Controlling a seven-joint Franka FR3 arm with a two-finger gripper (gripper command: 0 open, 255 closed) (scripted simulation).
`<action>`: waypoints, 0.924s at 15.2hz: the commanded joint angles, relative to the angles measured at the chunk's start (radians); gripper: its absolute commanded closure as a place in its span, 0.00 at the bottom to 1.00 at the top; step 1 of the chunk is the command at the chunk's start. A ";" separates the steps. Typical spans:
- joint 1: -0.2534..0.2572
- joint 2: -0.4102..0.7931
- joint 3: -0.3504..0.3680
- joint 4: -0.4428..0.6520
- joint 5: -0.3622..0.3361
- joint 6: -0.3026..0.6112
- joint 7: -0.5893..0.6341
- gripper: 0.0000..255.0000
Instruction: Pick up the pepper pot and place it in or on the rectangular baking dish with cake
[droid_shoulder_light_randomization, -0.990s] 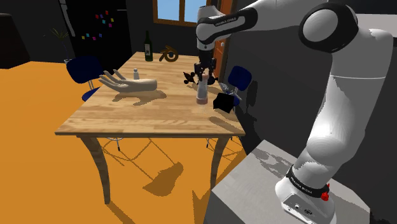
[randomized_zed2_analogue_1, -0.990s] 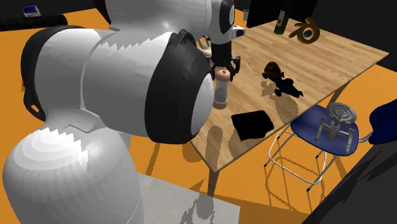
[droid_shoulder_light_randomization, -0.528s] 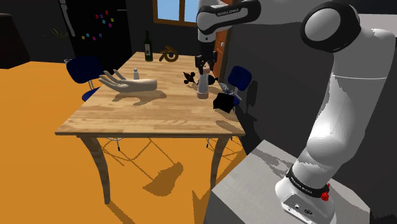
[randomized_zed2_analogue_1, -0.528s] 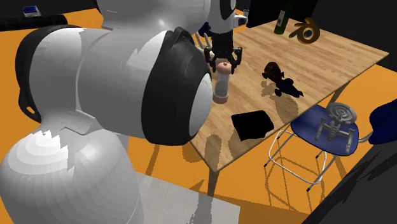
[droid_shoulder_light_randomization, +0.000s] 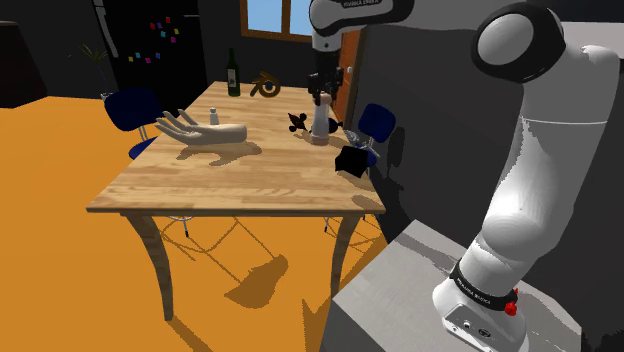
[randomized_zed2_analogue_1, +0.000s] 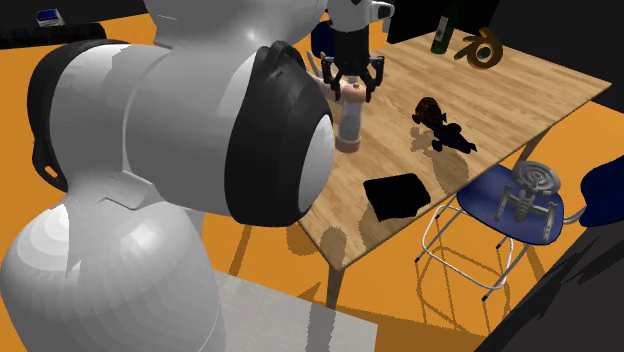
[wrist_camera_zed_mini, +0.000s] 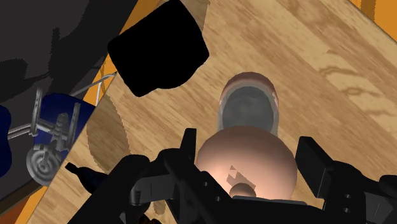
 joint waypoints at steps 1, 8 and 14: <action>0.001 0.003 0.000 0.034 0.000 -0.031 -0.005 1.00; -0.061 -0.059 -0.037 0.029 0.011 -0.072 -0.110 1.00; -0.133 -0.103 -0.087 0.042 0.022 -0.111 -0.240 1.00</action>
